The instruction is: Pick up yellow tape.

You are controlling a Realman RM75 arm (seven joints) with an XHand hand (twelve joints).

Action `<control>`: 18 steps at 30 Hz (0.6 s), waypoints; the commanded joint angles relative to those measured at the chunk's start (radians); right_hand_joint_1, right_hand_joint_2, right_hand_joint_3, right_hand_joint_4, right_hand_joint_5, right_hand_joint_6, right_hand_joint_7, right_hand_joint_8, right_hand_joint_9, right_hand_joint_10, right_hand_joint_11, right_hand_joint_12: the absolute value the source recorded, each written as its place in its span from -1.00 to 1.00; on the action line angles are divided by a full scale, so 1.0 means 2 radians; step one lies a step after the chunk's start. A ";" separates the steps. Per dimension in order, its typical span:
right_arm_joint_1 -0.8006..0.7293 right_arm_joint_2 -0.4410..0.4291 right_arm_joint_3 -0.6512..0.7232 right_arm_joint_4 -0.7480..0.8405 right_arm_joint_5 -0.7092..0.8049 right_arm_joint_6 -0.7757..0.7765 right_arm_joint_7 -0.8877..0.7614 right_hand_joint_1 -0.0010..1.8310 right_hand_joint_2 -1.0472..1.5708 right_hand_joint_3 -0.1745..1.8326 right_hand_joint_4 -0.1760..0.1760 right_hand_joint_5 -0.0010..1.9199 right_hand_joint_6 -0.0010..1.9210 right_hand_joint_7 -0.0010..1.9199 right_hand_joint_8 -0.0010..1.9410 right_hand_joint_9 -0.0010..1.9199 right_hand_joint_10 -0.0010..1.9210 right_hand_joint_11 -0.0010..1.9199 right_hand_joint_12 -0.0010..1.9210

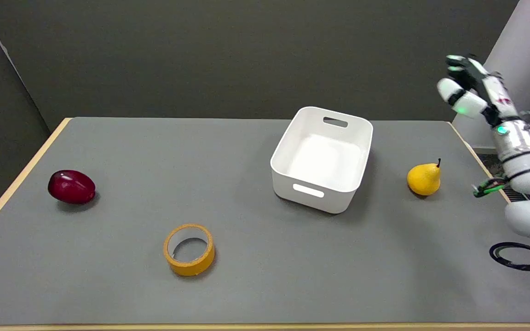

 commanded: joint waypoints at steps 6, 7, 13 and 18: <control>-0.103 0.008 -0.077 0.525 -0.106 -0.125 -0.150 -0.68 0.28 0.15 0.81 -0.80 -0.52 -0.71 -0.64 -0.71 -0.33 -0.83 0.24; -0.103 0.003 -0.081 0.535 -0.106 -0.138 -0.158 -0.65 0.28 0.15 0.80 -0.81 -0.53 -0.72 -0.64 -0.72 -0.33 -0.83 0.24; -0.094 -0.052 -0.111 0.582 -0.148 -0.224 -0.207 -0.47 0.30 0.16 0.78 -0.81 -0.53 -0.71 -0.64 -0.71 -0.32 -0.83 0.24; -0.046 -0.100 -0.181 0.573 -0.188 -0.269 -0.270 -0.26 0.33 0.17 0.75 -0.80 -0.53 -0.70 -0.63 -0.71 -0.31 -0.84 0.24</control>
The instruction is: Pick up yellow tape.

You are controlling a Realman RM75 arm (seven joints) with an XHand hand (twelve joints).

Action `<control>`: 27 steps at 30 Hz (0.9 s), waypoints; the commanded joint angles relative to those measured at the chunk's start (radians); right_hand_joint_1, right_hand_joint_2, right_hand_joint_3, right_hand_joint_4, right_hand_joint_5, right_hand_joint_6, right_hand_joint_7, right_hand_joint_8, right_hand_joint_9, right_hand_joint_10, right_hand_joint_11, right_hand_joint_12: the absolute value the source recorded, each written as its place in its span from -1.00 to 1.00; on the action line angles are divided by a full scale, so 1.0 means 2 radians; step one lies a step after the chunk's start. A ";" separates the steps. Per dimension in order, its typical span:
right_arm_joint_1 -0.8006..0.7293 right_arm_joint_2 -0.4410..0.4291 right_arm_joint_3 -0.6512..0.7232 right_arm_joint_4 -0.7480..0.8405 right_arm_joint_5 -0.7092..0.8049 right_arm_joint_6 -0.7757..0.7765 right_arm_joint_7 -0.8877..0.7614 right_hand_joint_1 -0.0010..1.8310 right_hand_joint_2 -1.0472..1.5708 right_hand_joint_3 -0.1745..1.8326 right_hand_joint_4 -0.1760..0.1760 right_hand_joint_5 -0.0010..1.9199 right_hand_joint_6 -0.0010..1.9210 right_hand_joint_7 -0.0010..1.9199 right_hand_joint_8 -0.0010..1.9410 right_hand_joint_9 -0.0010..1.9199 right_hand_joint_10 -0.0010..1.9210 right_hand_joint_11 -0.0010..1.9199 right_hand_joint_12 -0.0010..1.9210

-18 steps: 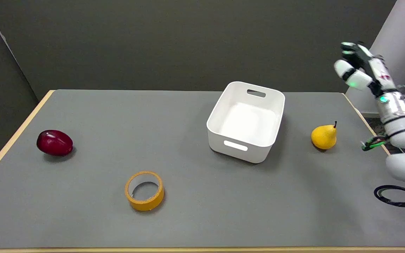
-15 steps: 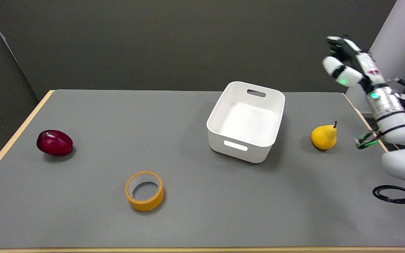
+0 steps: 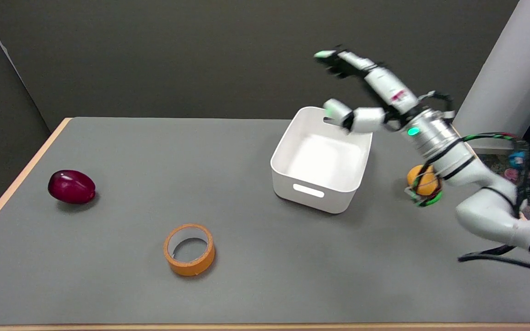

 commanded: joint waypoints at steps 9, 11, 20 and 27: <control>0.082 -0.116 -0.230 0.205 -0.122 -0.203 -0.323 -0.27 0.28 0.18 0.76 -0.82 -0.55 -0.70 -0.63 -0.71 -0.32 -0.85 0.22; 0.090 -0.117 -0.239 0.208 -0.132 -0.201 -0.334 -0.28 0.27 0.18 0.77 -0.84 -0.57 -0.72 -0.64 -0.72 -0.33 -0.85 0.22; 0.173 -0.108 -0.299 0.206 -0.141 -0.217 -0.328 -0.53 0.22 0.17 0.86 -0.87 -0.58 -0.76 -0.66 -0.76 -0.39 -0.84 0.22; 0.236 -0.117 -0.409 0.172 -0.167 -0.251 -0.330 -0.62 0.21 0.19 0.82 -0.95 -0.69 -0.85 -0.70 -0.81 -0.44 -0.87 0.14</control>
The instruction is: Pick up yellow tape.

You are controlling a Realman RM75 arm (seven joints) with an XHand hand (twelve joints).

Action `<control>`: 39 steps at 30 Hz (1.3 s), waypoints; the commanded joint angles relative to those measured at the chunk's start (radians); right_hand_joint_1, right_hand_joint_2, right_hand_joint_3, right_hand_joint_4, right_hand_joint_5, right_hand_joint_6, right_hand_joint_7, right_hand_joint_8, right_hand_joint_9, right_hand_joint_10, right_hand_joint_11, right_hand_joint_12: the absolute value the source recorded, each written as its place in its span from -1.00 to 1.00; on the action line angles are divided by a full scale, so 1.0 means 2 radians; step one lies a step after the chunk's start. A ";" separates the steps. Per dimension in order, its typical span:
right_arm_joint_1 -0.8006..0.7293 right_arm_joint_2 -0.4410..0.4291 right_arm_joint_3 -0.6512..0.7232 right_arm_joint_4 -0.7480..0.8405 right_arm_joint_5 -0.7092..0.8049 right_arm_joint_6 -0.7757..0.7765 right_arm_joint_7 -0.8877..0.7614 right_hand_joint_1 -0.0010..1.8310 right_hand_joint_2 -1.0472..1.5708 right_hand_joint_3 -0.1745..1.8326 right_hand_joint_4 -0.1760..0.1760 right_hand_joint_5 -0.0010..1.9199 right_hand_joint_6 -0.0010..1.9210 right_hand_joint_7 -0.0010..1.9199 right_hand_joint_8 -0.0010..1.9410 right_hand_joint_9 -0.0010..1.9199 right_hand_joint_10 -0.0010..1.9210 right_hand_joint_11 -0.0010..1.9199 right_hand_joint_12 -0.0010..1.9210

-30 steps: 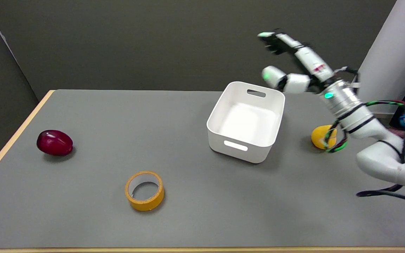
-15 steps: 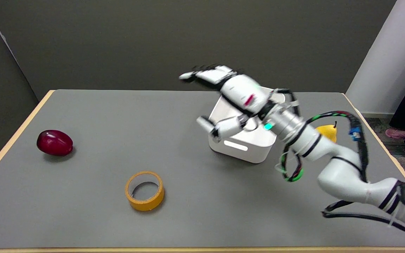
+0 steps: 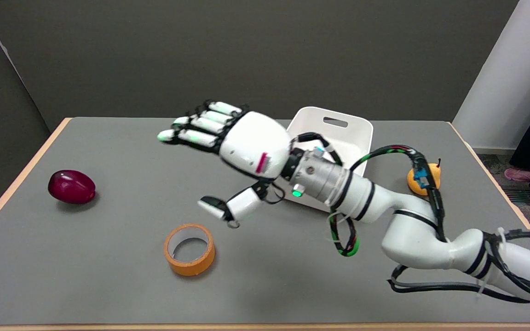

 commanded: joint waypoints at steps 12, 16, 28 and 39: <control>0.088 -0.019 -0.187 -0.028 -0.053 -0.099 -0.027 -0.60 0.18 0.19 0.78 -0.95 -0.83 -0.91 -0.70 -0.86 -0.44 -0.86 0.02; 0.079 -0.019 -0.187 -0.042 -0.023 -0.090 -0.027 -0.58 0.20 0.19 0.79 -0.96 -0.76 -0.87 -0.67 -0.83 -0.43 -0.87 0.06; 0.069 -0.047 -0.186 -0.089 -0.023 -0.083 -0.027 -0.49 0.23 0.17 0.93 -0.84 -0.56 -0.65 -0.54 -0.64 -0.22 -0.72 0.30; 0.078 -0.083 -0.186 -0.124 -0.030 -0.051 -0.029 -0.45 0.23 0.18 0.91 -0.86 -0.56 -0.67 -0.53 -0.65 -0.23 -0.73 0.32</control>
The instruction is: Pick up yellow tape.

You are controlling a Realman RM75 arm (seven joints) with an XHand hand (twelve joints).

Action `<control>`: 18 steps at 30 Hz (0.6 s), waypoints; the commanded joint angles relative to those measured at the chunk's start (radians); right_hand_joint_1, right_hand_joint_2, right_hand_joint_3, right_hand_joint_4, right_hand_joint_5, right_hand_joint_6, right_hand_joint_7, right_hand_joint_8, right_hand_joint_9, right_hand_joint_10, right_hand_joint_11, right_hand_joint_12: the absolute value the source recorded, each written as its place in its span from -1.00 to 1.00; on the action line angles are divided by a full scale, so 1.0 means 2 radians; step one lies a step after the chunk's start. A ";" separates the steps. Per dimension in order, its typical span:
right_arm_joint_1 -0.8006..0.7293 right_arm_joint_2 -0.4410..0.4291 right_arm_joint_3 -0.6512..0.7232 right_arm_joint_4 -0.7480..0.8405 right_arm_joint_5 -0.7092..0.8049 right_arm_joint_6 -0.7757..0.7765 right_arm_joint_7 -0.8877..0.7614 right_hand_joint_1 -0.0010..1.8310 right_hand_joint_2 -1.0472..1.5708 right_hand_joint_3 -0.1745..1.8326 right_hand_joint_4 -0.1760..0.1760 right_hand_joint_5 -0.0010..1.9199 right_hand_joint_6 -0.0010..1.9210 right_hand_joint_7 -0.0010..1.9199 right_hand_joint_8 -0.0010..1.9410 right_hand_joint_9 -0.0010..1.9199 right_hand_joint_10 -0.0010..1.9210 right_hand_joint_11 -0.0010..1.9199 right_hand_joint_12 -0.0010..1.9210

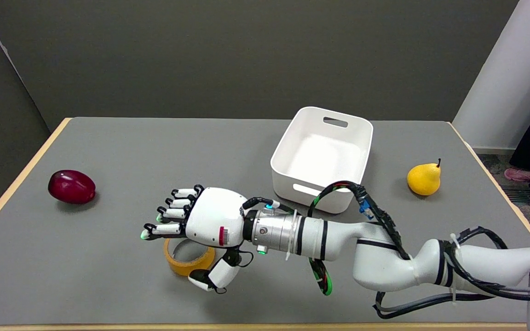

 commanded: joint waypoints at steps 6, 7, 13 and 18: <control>0.007 -0.071 -0.009 -0.101 -0.002 0.043 0.002 -0.45 0.23 0.18 0.90 -0.86 -0.56 -0.67 -0.54 -0.65 -0.25 -0.74 0.31; 0.008 -0.076 -0.008 -0.108 -0.002 0.045 0.002 -0.45 0.23 0.18 0.90 -0.86 -0.56 -0.67 -0.54 -0.65 -0.25 -0.74 0.31; 0.013 -0.094 -0.008 -0.141 -0.001 0.049 0.002 -0.45 0.23 0.18 0.91 -0.86 -0.55 -0.67 -0.54 -0.65 -0.25 -0.74 0.31; 0.020 -0.104 -0.008 -0.162 0.002 0.058 0.007 -0.45 0.23 0.18 0.91 -0.85 -0.55 -0.68 -0.55 -0.65 -0.25 -0.74 0.31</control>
